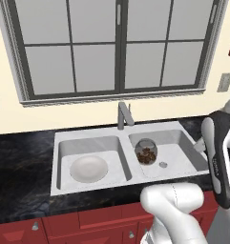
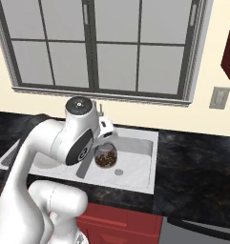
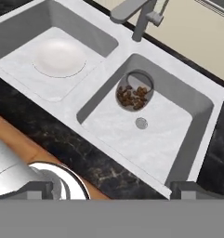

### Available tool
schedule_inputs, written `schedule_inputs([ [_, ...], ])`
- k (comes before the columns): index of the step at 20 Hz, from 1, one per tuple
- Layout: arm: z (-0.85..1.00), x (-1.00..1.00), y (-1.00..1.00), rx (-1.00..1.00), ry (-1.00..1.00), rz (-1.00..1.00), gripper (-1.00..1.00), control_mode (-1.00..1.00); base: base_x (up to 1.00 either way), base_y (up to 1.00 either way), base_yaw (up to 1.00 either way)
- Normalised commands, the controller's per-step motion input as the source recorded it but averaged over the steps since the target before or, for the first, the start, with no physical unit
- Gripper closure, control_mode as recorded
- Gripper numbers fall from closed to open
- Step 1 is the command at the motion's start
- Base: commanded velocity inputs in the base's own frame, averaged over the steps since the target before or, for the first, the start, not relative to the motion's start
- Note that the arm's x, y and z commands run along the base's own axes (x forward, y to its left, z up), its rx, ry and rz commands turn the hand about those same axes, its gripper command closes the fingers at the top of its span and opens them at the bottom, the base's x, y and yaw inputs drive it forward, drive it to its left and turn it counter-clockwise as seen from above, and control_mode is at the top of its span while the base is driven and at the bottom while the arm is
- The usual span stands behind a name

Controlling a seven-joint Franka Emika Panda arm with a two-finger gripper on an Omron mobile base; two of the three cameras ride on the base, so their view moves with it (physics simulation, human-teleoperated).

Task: Pick the cup and jar and place them in the sink. Then turn on the water.

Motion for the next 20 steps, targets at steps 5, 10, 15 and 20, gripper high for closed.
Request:
schedule_inputs([
  [5, 0.0, 0.0, 0.45, 0.0, 0.0, 0.08, -1.0, -1.0, 0.0, 0.0, 0.0],
  [10, 0.02, -0.39, 0.15, 0.0, -0.08, 0.0, -1.0, -1.0, 0.0, 0.0, 0.0],
  [15, 0.07, -0.64, 0.0, 0.0, -0.14, -0.05, -1.0, -1.0, 0.0, 0.0, 0.0],
  [20, 0.21, -0.17, 0.04, 0.0, -0.07, -0.06, -1.0, -1.0, 0.0, 0.0, 0.0],
])
